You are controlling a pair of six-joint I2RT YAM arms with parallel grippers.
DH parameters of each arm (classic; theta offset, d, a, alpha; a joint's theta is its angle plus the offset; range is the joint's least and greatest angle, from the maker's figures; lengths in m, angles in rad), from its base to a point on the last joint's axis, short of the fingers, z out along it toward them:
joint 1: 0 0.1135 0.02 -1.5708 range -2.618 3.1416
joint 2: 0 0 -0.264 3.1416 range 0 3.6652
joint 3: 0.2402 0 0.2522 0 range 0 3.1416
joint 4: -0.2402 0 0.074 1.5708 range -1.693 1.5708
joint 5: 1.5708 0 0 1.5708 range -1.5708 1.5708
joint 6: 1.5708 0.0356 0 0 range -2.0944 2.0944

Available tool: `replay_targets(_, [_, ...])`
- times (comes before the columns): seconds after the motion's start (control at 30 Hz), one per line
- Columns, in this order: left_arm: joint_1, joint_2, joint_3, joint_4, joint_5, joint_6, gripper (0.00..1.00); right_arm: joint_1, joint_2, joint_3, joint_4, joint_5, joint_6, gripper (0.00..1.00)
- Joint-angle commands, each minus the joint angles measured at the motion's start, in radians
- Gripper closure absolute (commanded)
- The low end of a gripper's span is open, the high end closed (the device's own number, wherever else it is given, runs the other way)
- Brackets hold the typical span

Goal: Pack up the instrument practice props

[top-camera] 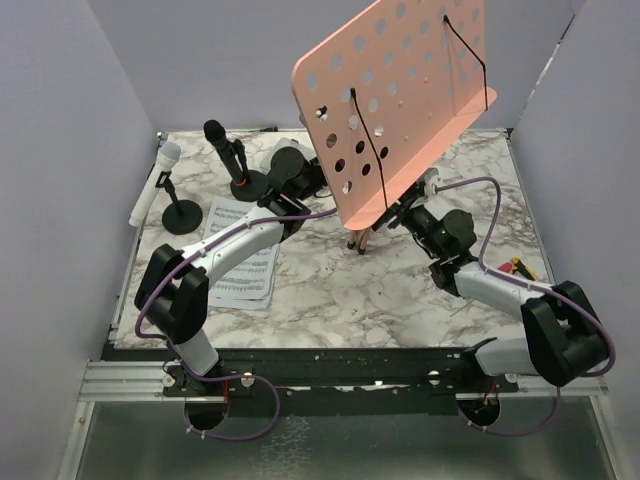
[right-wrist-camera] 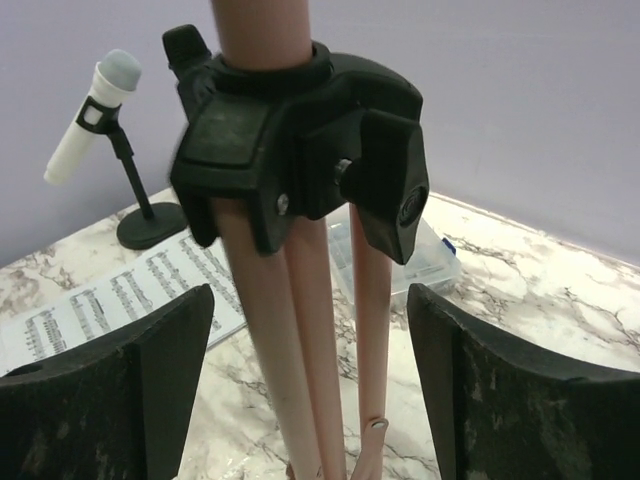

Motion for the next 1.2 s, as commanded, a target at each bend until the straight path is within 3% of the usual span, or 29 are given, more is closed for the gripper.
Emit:
replay_targets(0.0, [-0.034, -0.038, 0.058, 0.060, -0.047, -0.123, 1.00, 0.002, 0.084, 0.032, 0.176, 0.010, 0.010, 0.20])
replay_targets(0.13, [-0.045, -0.009, 0.108, 0.060, -0.041, -0.172, 1.00, 0.003, 0.114, 0.053, 0.170, -0.025, 0.003, 0.28])
replay_targets(0.33, [-0.063, 0.002, 0.157, 0.057, -0.082, -0.187, 1.00, 0.002, 0.031, 0.032, 0.072, -0.027, -0.029, 0.51])
replay_targets(0.63, [-0.066, 0.056, 0.215, 0.010, -0.173, -0.261, 1.00, 0.002, -0.292, 0.012, -0.422, 0.060, -0.118, 0.99])
replay_targets(0.83, [-0.075, 0.164, 0.271, -0.015, -0.203, -0.335, 1.00, 0.002, -0.478, 0.004, -0.706, 0.182, -0.083, 0.99])
replay_targets(1.07, [-0.099, 0.320, 0.300, -0.016, -0.218, -0.395, 1.00, 0.002, -0.552, 0.016, -0.976, 0.361, 0.118, 0.99])
replay_targets(1.17, [-0.099, 0.402, 0.320, -0.016, -0.218, -0.451, 1.00, 0.002, -0.551, -0.001, -1.017, 0.378, 0.244, 0.99])
